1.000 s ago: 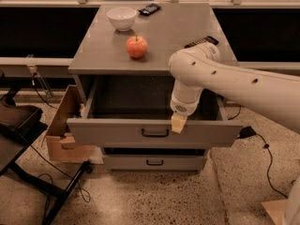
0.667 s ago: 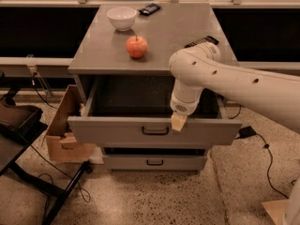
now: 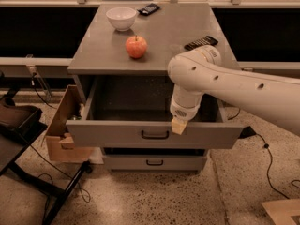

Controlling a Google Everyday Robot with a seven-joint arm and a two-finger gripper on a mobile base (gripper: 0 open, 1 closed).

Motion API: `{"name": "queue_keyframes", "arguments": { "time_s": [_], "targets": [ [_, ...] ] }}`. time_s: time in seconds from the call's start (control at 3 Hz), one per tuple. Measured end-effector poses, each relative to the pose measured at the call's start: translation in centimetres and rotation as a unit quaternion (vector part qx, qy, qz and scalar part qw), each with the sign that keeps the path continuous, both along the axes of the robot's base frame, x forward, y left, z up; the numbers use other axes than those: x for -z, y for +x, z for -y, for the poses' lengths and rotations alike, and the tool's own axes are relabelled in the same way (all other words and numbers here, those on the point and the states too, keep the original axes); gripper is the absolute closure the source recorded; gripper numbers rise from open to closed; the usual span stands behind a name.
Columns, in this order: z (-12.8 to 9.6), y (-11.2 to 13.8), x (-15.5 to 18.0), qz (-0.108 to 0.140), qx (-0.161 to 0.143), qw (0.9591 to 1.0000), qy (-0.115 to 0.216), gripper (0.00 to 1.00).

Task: Open top drawer

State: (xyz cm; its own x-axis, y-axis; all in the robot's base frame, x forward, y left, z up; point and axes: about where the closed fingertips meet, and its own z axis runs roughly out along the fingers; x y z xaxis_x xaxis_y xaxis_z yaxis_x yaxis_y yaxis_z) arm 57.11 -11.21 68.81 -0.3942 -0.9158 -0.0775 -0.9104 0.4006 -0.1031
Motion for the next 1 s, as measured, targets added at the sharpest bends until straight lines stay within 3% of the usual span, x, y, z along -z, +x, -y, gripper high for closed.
{"name": "queue_keyframes", "arguments": {
  "time_s": [1.0],
  "targets": [
    [0.5, -4.3, -0.5, 0.013, 0.017, 0.9996, -0.019, 1.00]
  ]
}}
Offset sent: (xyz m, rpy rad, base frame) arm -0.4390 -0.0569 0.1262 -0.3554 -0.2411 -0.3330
